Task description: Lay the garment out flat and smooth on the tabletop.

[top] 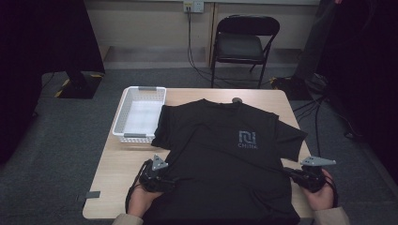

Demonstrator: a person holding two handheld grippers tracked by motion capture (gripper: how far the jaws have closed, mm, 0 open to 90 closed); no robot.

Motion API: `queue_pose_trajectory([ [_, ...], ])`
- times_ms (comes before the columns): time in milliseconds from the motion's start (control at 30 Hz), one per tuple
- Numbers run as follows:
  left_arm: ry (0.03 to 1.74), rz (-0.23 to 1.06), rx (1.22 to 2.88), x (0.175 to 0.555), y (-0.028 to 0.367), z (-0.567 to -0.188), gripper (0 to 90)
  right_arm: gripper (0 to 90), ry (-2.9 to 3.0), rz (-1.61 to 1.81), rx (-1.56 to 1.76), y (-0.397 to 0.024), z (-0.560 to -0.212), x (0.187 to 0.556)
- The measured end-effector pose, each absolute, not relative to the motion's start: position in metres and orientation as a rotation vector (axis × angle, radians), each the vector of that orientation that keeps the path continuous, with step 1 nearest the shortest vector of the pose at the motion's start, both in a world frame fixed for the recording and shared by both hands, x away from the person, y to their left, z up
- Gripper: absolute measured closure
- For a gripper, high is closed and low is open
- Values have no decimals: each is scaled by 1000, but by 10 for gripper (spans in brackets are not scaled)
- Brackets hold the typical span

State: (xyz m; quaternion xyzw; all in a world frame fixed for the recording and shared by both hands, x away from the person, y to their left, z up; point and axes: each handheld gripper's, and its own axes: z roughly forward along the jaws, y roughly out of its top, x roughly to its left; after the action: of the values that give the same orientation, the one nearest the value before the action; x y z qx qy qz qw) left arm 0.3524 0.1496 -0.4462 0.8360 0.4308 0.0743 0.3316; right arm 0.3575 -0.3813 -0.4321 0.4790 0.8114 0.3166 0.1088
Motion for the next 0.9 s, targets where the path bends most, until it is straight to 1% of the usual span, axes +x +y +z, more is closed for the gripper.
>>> queue_pose_trajectory([
  [133, 1121, 182, 2187, 350, 154, -445, 205, 866, 2334, 938, 1482, -397, -434, 372],
  [233, 1116, 170, 2184, 346, 159, -445, 206, 857, 2308, 935, 1512, -406, -435, 376],
  [267, 1118, 168, 2181, 345, 160, -445, 205, 817, 2303, 943, 1516, -407, -436, 376],
  [300, 1124, 166, 2178, 344, 161, -444, 206, 751, 2297, 932, 1510, -406, -436, 375],
  [333, 1125, 168, 2178, 344, 163, -444, 208, 621, 2279, 913, 1511, -405, -435, 374],
  [367, 1135, 170, 2178, 343, 164, -443, 213, 544, 2258, 903, 1525, -403, -434, 372],
  [400, 1147, 168, 2178, 342, 166, -443, 213, 564, 2258, 928, 1526, -402, -432, 369],
  [467, 1158, 162, 2176, 341, 169, -444, 209, 521, 2283, 952, 1486, -397, -427, 360],
  [567, 1184, 168, 2165, 340, 174, -443, 215, 519, 2317, 957, 1441, -392, -423, 346],
  [700, 1191, 175, 2174, 335, 178, -442, 215, 527, 2321, 1011, 1468, -394, -424, 335],
  [900, 1194, 184, 2167, 332, 180, -443, 209, 527, 2349, 983, 1449, -393, -427, 320],
])
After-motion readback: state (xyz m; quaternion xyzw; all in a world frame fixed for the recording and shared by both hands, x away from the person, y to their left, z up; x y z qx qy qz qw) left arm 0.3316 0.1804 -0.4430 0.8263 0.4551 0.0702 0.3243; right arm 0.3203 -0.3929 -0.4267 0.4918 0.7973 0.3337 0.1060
